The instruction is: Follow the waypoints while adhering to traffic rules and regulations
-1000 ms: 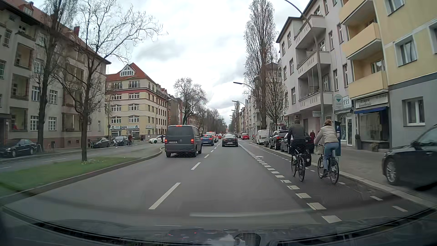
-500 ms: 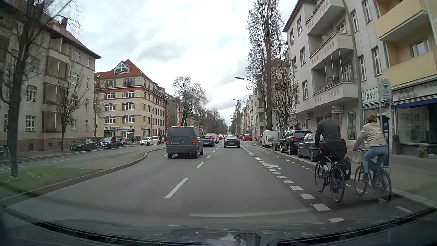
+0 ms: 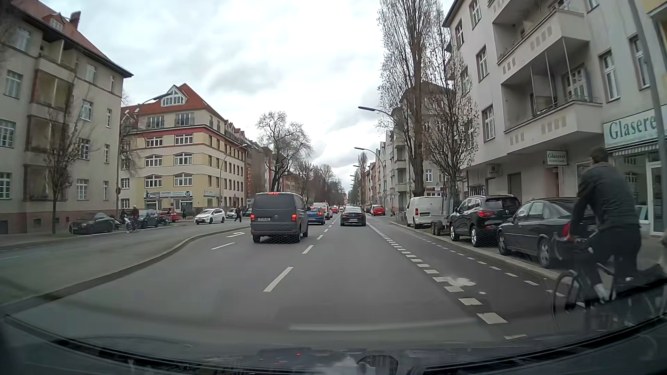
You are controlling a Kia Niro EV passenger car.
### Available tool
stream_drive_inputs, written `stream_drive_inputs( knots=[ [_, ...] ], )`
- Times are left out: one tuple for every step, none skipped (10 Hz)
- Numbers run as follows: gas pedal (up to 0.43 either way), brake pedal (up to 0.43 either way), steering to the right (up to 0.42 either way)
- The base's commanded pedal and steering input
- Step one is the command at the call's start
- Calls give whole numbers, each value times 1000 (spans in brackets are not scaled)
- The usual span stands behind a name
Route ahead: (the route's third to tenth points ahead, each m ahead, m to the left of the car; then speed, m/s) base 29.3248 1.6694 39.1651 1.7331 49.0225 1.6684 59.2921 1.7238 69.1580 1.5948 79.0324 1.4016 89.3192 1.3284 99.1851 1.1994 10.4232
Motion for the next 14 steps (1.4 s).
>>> stream_drive_inputs(
  knots=[
    [59, 12, 5],
    [0, 12, 6],
    [0, 12, 7],
    [0, 12, 7],
    [0, 12, 7],
    [0, 12, 8],
    [0, 12, 7],
    [0, 12, 7],
    [0, 12, 7],
    [0, 12, 7],
    [0, 12, 7],
    [0, 12, 6],
    [0, 12, 6],
    [0, 24, 5]
  ],
)
